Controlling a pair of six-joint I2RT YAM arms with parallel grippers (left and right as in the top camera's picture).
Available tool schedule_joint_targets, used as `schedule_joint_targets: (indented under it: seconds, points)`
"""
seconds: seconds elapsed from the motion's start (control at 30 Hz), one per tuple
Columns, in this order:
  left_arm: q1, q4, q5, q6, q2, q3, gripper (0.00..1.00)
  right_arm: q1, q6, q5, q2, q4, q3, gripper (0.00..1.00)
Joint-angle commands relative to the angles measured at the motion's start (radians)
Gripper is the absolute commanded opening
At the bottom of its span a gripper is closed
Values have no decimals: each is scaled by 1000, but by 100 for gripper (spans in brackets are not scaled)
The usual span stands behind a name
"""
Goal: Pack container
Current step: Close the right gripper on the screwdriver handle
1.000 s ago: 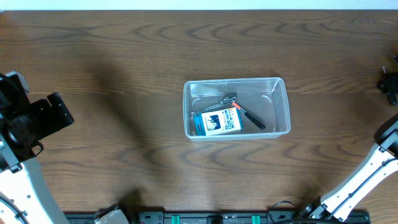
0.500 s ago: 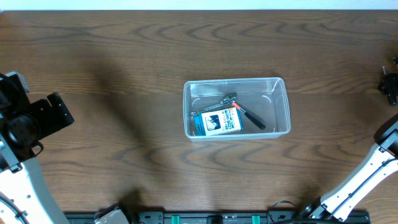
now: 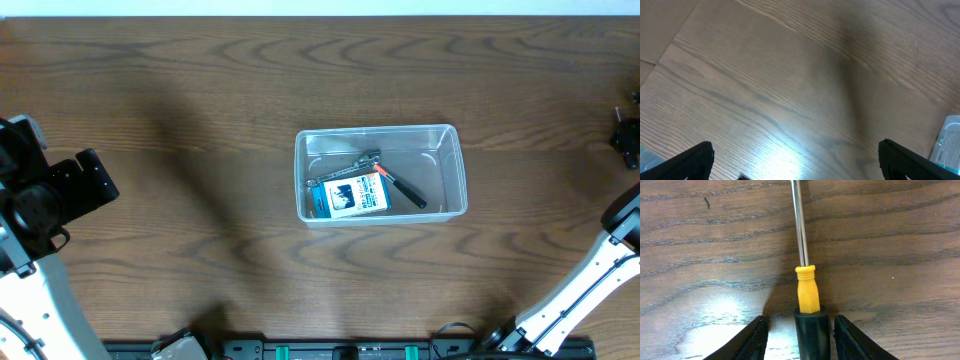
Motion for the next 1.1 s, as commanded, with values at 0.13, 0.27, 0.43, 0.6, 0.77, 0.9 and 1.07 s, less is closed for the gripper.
schedule_joint_targets:
  seconds: [0.13, 0.27, 0.43, 0.6, 0.77, 0.9, 1.07]
  points:
    - [5, 0, 7, -12, 2, 11, 98, 6, 3, 58, 17, -16, 36, 37]
    - [5, 0, 7, -12, 2, 11, 98, 6, 3, 57, 17, -26, 73, 34]
    - [5, 0, 7, -13, 2, 11, 98, 6, 3, 57, 17, -37, 105, 29]
    - [5, 0, 7, -12, 2, 11, 98, 7, 3, 52, 17, -46, 106, 30]
    - [5, 0, 7, -12, 2, 11, 98, 6, 3, 53, 17, -47, 106, 31]
    - [5, 0, 7, -12, 2, 11, 98, 6, 2, 53, 17, -38, 106, 35]
    - [5, 0, 7, -13, 2, 11, 98, 2, -17, 53, 17, -23, 106, 41]
